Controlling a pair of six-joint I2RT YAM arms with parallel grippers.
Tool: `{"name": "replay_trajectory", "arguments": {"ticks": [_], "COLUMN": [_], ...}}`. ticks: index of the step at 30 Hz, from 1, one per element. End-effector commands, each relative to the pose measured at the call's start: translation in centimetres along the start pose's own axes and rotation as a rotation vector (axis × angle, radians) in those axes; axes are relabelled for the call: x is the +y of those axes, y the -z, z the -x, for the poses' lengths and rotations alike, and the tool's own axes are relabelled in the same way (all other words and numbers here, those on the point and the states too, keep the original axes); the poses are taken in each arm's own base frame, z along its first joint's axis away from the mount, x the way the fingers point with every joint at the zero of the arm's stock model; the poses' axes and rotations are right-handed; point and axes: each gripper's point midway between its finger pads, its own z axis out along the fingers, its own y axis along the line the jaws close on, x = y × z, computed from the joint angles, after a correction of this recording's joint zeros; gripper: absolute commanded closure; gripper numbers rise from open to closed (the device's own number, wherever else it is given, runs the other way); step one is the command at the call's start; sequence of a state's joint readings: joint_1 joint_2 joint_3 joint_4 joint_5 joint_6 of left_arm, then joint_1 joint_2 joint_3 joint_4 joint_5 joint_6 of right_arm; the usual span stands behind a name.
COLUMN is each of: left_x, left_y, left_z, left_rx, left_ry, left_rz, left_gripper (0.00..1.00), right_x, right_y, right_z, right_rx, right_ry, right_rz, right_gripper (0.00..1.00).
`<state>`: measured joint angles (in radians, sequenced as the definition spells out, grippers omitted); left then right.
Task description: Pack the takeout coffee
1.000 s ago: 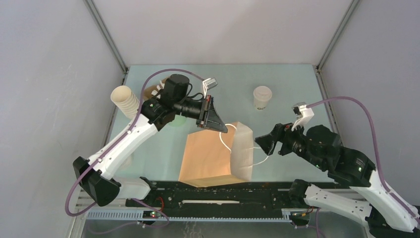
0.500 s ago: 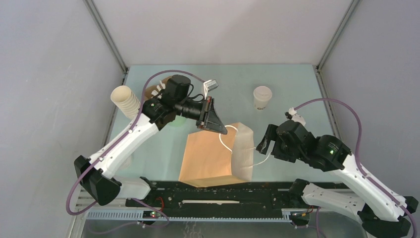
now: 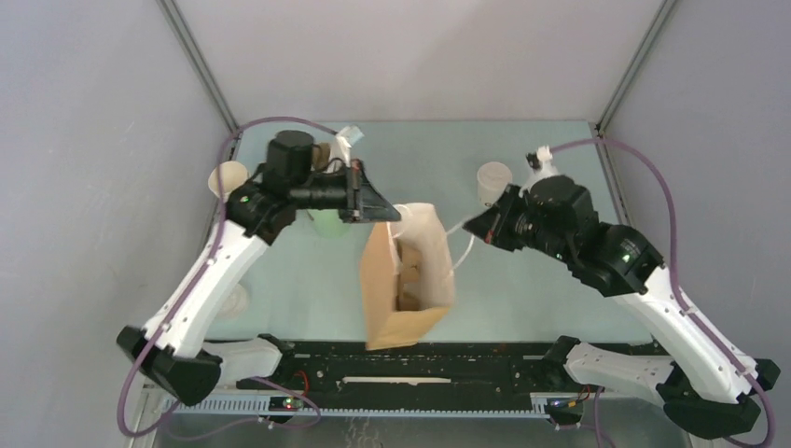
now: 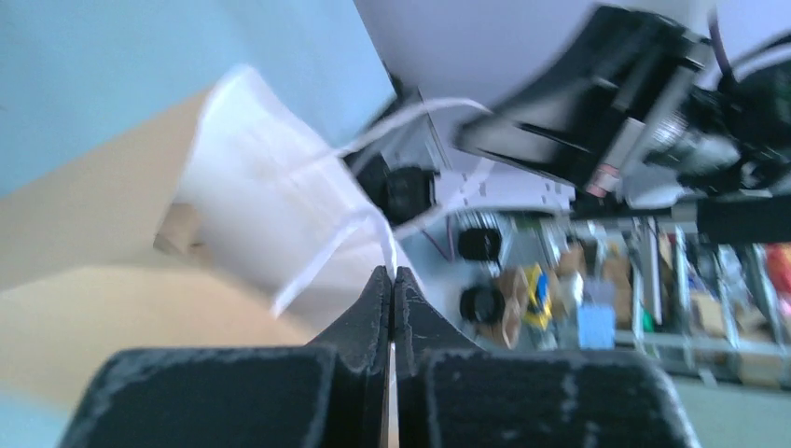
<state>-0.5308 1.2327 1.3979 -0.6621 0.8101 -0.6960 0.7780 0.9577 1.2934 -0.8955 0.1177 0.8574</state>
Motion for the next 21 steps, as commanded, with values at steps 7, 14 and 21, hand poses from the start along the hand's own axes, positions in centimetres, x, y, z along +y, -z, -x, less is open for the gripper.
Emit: {"name": "replay_trajectory", "arguments": {"ticks": [7,14,21], "left_x": [2.5,2.9,2.6], "left_y": [5.6,3.4,2.2], "left_z": [1.1,0.7,-0.4], "left_rx": [-0.383,-0.390,-0.354], "left_ry": [0.046,0.114,0.094], "left_rz": [0.171,0.087,0.105], "left_gripper": [1.00,1.00,1.00], "right_x": [9.7,1.7,5.2], "right_y": [1.6,-3.2,-1.2], "right_z": [4.4,4.4,6.1], "right_rx": [-0.094,-0.043,-0.084], "right_ry": [0.185,0.308,0.452], "right_rz": [0.232,0.032,0.133], "right_gripper": [1.00,1.00,0.99]}}
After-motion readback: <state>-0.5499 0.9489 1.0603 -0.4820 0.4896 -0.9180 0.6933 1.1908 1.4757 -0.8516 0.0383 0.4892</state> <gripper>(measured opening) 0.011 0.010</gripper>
